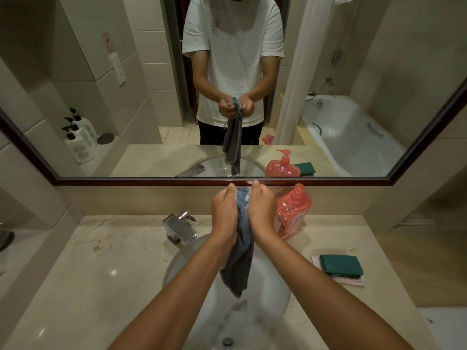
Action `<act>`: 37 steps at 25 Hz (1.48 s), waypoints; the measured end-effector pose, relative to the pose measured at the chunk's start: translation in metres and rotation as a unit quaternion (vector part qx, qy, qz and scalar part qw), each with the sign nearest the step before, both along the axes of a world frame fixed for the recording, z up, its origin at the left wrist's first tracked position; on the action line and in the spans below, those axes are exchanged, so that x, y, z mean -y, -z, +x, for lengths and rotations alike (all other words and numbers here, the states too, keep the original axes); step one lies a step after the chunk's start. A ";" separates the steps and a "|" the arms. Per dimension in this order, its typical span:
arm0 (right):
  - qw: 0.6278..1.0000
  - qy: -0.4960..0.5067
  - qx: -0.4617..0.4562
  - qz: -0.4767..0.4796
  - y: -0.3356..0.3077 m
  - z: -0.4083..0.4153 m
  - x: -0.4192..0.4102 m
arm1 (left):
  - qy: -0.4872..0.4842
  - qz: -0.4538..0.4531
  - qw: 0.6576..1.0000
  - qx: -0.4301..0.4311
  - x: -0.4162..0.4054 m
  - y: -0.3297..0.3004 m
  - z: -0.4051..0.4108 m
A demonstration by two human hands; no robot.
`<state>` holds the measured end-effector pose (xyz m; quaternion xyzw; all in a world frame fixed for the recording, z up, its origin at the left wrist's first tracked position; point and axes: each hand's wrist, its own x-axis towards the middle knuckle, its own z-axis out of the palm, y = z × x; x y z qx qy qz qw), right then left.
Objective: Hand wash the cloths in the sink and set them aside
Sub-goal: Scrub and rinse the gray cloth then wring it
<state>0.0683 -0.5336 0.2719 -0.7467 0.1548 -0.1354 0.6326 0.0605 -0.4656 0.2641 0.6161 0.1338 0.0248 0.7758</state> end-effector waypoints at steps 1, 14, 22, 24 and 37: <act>1.000 -0.001 -0.014 0.017 -0.003 0.006 0.003 | -0.001 0.012 1.000 0.007 0.003 0.000 -0.002; 0.998 -0.005 -0.067 0.011 0.005 0.006 0.007 | -0.026 0.095 0.995 -0.005 0.010 0.007 -0.002; 0.997 -0.025 -0.066 0.037 0.014 -0.016 -0.009 | -0.056 0.126 0.990 -0.013 0.000 0.002 0.009; 0.992 0.002 -0.093 0.082 0.006 0.003 0.001 | -0.034 0.141 0.989 0.006 0.007 0.004 0.003; 0.984 -0.020 -0.104 0.145 0.002 -0.004 0.005 | -0.021 0.162 0.986 0.036 0.009 0.001 -0.004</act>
